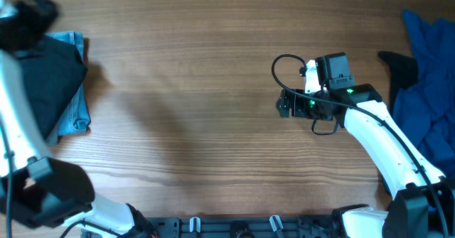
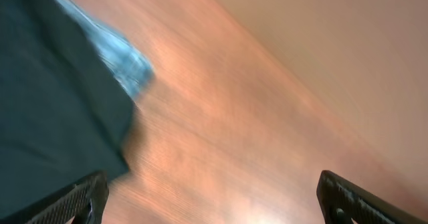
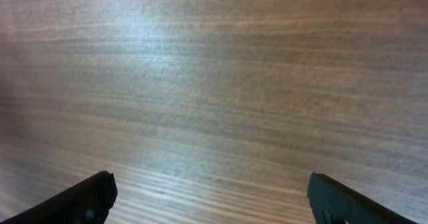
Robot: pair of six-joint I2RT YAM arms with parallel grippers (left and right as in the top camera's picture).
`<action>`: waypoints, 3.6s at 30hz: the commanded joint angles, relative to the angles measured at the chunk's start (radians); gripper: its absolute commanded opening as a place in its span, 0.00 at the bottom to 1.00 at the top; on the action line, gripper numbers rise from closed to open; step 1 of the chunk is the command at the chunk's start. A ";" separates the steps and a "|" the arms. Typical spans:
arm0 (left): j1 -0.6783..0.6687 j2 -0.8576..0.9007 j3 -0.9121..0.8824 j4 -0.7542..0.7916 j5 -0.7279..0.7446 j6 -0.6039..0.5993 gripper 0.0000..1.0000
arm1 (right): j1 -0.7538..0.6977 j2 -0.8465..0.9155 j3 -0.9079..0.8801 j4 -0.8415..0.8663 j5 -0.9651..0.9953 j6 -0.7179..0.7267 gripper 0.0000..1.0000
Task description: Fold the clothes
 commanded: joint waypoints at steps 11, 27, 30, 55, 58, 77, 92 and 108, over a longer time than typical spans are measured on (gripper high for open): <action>-0.365 0.035 -0.005 -0.486 -0.174 0.037 1.00 | -0.105 -0.017 0.198 -0.316 -0.050 -0.134 1.00; -0.378 -0.370 -0.275 -0.442 -0.219 0.026 1.00 | -0.106 -0.411 0.186 -0.315 0.093 -0.159 1.00; -0.378 -0.561 -0.422 -0.348 -0.219 0.026 1.00 | -0.106 -0.523 0.158 -0.301 0.130 -0.159 1.00; -0.378 -1.244 -0.798 -0.271 -0.219 0.000 1.00 | -0.106 -0.848 0.114 -0.378 0.205 -0.156 1.00; -0.378 -1.244 -0.798 -0.271 -0.219 0.000 1.00 | -0.106 -0.848 0.114 -0.378 0.205 -0.157 1.00; -0.378 -1.244 -0.798 -0.271 -0.219 0.000 1.00 | -0.105 -0.897 0.018 -0.176 0.216 -0.317 1.00; -0.378 -1.244 -0.798 -0.271 -0.219 0.000 1.00 | -0.140 -1.322 -0.539 0.311 0.175 -0.314 1.00; -0.378 -1.244 -0.798 -0.271 -0.219 0.000 1.00 | -0.159 -1.470 -0.929 0.786 0.146 -0.396 1.00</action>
